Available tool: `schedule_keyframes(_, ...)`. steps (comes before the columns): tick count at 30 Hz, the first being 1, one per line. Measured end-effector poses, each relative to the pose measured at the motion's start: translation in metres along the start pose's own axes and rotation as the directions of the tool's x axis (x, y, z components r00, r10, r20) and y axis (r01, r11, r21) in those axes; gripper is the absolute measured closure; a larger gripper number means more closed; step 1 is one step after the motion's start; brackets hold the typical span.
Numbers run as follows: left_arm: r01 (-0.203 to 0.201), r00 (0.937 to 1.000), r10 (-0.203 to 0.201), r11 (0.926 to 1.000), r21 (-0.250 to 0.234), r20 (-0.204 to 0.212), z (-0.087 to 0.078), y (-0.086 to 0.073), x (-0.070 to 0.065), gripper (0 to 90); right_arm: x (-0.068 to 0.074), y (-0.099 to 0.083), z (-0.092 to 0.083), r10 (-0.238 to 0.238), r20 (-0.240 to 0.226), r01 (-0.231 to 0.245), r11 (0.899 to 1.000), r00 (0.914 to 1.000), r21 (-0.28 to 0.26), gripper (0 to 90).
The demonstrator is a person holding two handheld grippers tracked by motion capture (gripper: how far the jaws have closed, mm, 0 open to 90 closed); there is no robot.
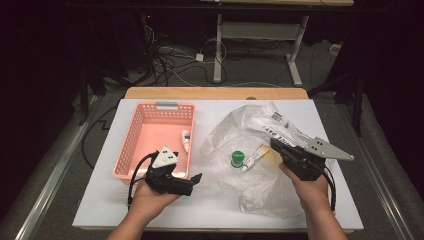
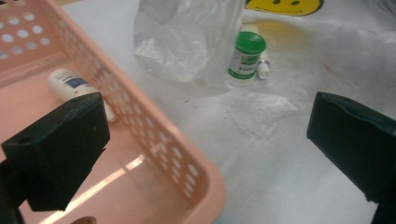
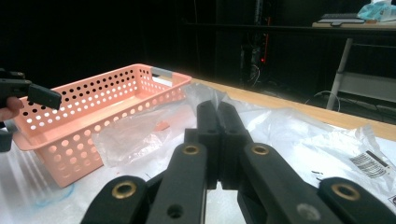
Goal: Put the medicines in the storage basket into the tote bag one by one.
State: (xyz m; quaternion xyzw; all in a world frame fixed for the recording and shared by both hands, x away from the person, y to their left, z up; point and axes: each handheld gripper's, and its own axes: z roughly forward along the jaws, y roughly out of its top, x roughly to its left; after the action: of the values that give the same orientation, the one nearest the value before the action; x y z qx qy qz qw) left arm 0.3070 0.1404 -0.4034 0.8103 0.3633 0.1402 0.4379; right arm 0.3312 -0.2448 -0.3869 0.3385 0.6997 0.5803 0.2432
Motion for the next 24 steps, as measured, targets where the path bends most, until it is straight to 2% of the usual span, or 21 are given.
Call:
schedule_keyframes(6, 0.019, 0.9982, -0.018, 0.9998, 0.002, -0.057, -0.006, -0.004, 0.014, 0.0, 0.0, 0.0, 0.0, 0.0, -0.002, 0.0, 1.0, 1.0, -0.002, 90.0)
schedule_keyframes(8, 0.032, 0.9974, -0.032, 0.9995, 0.0, -0.064, -0.007, -0.006, 0.018, 0.1, 0.0, 0.0, 0.0, 0.0, -0.002, 0.0, 1.0, 1.0, -0.001, 90.0)
schedule_keyframes(14, 0.054, 0.9923, -0.055, 0.9985, -0.009, -0.111, -0.012, -0.009, 0.029, 4.1, -0.001, 0.0, -0.001, 0.001, -0.001, -0.001, 1.0, 1.0, -0.005, 90.0)
schedule_keyframes(15, 0.058, 0.9904, -0.06, 0.9982, -0.014, -0.124, -0.013, -0.01, 0.031, 9.7, -0.001, 0.0, -0.001, 0.002, -0.001, -0.002, 1.0, 1.0, -0.006, 90.0)
schedule_keyframes(16, 0.062, 0.9902, -0.064, 0.9979, -0.02, -0.124, -0.014, -0.011, 0.033, 9.7, -0.001, 0.0, -0.001, 0.002, -0.001, -0.002, 1.0, 1.0, -0.006, 90.0)
schedule_keyframes(17, 0.075, 0.9908, -0.079, 0.9965, -0.037, -0.11, -0.016, -0.012, 0.037, 19.2, -0.001, 0.0, -0.001, 0.004, -0.002, -0.004, 1.0, 1.0, -0.005, 90.0)
schedule_keyframes(20, 0.091, 0.9901, -0.096, 0.9943, -0.055, -0.102, -0.017, -0.011, 0.04, 31.9, -0.002, -0.001, 0.0, 0.006, -0.002, -0.006, 1.0, 1.0, -0.004, 90.0)
schedule_keyframes(22, 0.105, 0.9879, -0.111, 0.9927, -0.06, -0.108, -0.018, -0.008, 0.044, 39.4, -0.002, -0.001, 0.0, 0.008, -0.001, -0.008, 1.0, 1.0, -0.003, 90.0)
schedule_keyframes(23, 0.119, 0.9859, -0.126, 0.9905, -0.069, -0.11, -0.017, -0.006, 0.046, 39.4, -0.002, -0.001, 0.0, 0.007, -0.001, -0.007, 1.0, 1.0, -0.003, 90.0)
schedule_keyframes(24, 0.137, 0.982, -0.144, 0.9883, -0.068, -0.122, -0.015, -0.002, 0.051, 48.1, -0.002, -0.002, 0.001, 0.008, -0.003, -0.008, 1.0, 1.0, 0.001, 90.0)
